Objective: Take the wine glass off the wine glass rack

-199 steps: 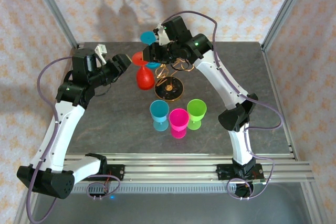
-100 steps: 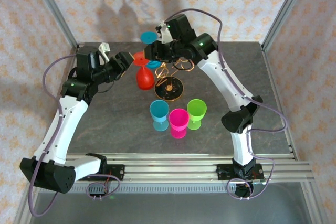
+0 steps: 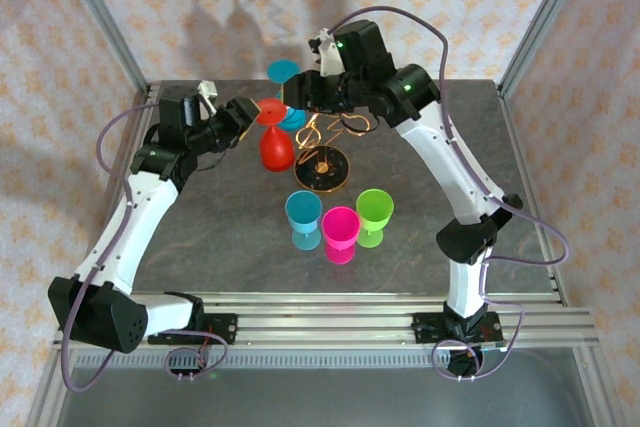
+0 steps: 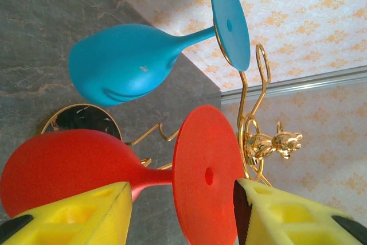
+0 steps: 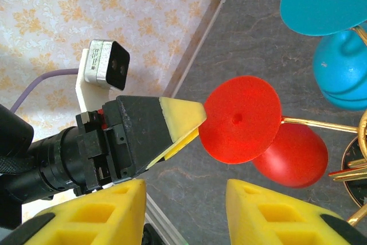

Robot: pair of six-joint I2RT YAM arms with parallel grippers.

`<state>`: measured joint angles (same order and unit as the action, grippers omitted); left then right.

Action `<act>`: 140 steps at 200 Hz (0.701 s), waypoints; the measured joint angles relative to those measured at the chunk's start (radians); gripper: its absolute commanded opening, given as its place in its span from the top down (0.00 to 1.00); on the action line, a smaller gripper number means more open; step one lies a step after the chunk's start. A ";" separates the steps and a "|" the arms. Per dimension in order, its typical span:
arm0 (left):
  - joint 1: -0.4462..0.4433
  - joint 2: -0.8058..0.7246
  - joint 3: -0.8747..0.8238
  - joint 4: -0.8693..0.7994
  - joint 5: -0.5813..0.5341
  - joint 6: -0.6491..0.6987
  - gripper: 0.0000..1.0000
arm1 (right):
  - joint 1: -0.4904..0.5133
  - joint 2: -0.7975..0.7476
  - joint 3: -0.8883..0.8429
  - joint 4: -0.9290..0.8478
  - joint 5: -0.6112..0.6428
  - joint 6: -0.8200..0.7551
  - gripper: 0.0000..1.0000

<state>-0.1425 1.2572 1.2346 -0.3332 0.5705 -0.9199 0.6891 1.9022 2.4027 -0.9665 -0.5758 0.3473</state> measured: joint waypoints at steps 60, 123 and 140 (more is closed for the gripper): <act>-0.013 0.022 0.000 0.052 -0.002 -0.022 0.56 | -0.001 -0.002 -0.008 0.002 0.004 0.000 0.60; -0.013 0.039 -0.005 0.080 -0.002 -0.026 0.62 | -0.001 -0.002 -0.011 0.002 0.004 0.000 0.60; -0.013 0.043 -0.008 0.083 -0.002 -0.026 0.63 | -0.003 -0.002 -0.012 0.002 0.004 0.000 0.60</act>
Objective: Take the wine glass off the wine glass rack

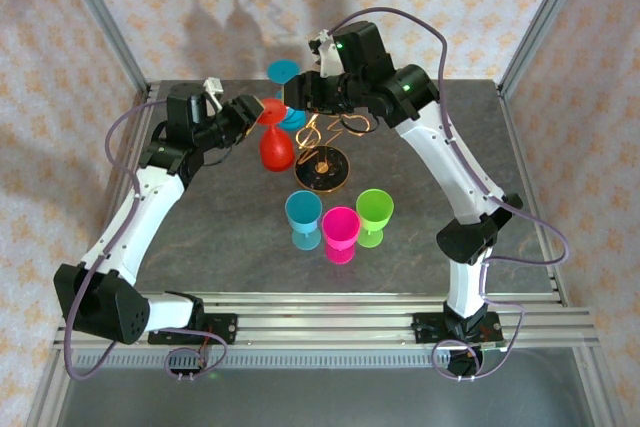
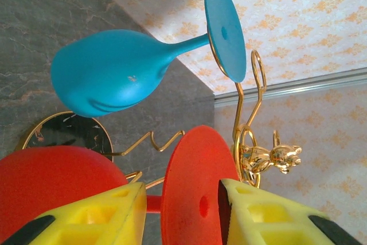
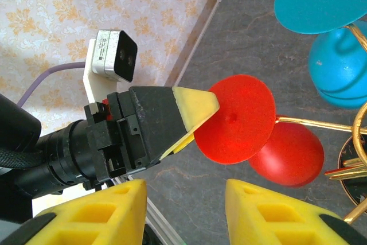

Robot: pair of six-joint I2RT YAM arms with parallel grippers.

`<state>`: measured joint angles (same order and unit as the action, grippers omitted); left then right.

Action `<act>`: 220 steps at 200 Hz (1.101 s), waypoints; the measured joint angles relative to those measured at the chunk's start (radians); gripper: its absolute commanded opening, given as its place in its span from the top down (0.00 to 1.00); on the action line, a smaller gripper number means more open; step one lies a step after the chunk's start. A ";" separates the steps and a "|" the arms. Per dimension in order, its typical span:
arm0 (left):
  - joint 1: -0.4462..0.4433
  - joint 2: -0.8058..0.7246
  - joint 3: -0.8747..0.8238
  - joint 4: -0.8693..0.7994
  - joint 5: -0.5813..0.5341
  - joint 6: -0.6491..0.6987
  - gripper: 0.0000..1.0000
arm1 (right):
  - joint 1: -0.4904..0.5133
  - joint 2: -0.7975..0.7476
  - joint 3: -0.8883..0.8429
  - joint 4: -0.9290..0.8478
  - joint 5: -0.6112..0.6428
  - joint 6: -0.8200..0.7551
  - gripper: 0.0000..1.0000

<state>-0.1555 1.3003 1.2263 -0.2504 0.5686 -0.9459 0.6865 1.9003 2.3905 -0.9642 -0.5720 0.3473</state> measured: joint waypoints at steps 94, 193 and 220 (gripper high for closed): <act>0.000 0.000 -0.005 0.033 0.000 -0.015 0.79 | -0.003 -0.002 -0.014 0.000 0.000 0.000 0.61; 0.000 0.000 -0.005 0.071 0.001 -0.027 1.00 | -0.003 -0.002 -0.016 0.000 0.004 0.000 0.61; -0.002 0.000 -0.005 0.080 0.002 -0.030 1.00 | -0.003 -0.002 -0.016 0.000 0.004 0.000 0.61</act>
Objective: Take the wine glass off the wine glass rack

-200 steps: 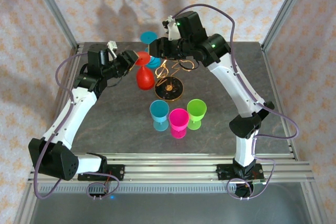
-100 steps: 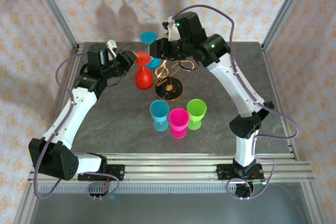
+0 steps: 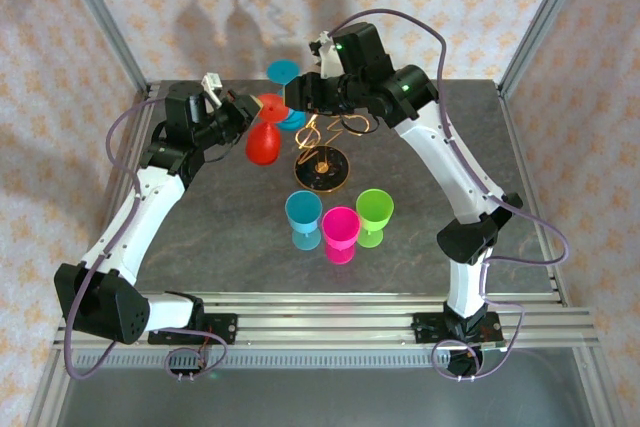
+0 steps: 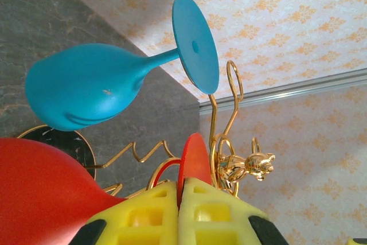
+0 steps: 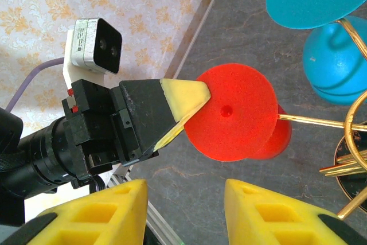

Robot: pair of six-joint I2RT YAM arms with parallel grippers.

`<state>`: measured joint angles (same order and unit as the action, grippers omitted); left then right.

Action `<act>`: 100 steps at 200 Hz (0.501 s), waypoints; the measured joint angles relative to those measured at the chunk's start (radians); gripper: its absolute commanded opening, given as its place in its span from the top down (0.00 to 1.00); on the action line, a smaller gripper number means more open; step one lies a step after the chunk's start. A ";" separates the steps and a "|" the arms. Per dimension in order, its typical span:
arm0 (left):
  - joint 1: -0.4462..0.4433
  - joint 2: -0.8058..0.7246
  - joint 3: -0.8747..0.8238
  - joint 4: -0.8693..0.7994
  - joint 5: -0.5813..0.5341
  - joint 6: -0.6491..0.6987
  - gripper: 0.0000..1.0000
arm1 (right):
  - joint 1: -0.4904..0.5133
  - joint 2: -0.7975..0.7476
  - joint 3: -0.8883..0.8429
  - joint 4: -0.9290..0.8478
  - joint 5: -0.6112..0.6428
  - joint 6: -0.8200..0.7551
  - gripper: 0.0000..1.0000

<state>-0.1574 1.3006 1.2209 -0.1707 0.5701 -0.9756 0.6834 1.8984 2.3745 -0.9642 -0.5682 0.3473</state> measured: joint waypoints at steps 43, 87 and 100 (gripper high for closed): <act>0.000 0.000 -0.001 0.005 0.004 -0.024 1.00 | 0.000 -0.002 0.000 0.000 0.000 0.000 0.61; 0.000 0.000 -0.020 0.041 0.020 -0.075 1.00 | 0.000 -0.011 -0.006 0.001 0.000 0.001 0.61; 0.000 0.000 -0.027 0.056 0.025 -0.093 1.00 | 0.000 -0.015 -0.013 0.002 0.000 0.001 0.61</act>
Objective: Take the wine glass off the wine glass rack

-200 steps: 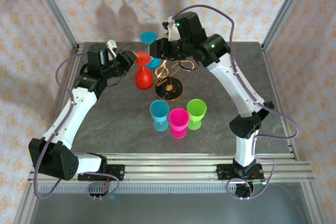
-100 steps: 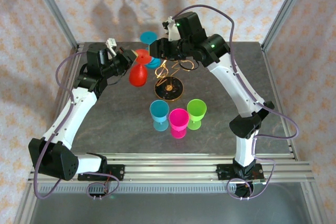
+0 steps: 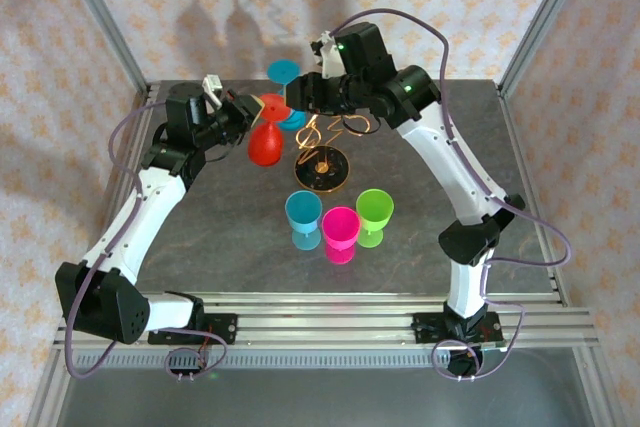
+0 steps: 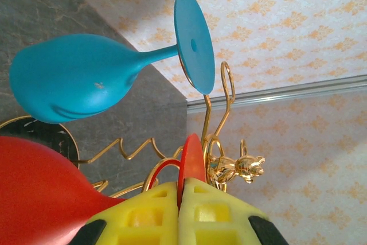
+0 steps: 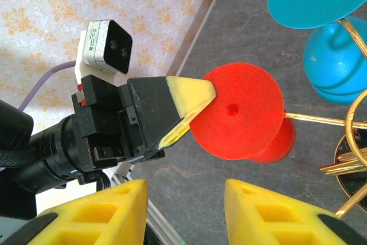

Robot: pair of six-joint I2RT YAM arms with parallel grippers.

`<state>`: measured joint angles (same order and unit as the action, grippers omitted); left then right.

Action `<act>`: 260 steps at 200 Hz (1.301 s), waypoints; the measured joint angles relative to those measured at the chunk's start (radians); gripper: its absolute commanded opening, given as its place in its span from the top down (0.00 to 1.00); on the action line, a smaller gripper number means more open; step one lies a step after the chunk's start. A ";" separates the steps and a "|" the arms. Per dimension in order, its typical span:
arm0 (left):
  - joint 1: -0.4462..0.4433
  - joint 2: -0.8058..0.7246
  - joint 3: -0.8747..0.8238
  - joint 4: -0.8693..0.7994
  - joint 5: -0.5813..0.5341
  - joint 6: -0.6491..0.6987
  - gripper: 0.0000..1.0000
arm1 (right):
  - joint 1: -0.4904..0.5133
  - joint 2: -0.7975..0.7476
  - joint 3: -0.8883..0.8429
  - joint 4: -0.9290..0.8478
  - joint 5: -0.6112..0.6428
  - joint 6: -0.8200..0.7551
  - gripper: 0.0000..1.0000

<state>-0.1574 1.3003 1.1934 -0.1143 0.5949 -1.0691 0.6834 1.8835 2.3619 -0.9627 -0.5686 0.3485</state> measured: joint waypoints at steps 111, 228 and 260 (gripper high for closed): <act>0.000 0.000 -0.003 0.059 0.039 -0.075 1.00 | 0.000 -0.002 -0.004 0.009 0.000 0.011 0.61; -0.006 0.085 0.113 -0.009 0.099 -0.014 1.00 | 0.000 -0.003 -0.013 0.014 0.000 0.011 0.61; -0.006 0.106 0.139 -0.043 0.106 0.005 1.00 | 0.000 -0.003 -0.013 0.014 0.000 0.011 0.61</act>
<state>-0.1638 1.4063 1.3323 -0.1570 0.7010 -1.0637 0.6838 1.8801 2.3486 -0.9489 -0.5686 0.3595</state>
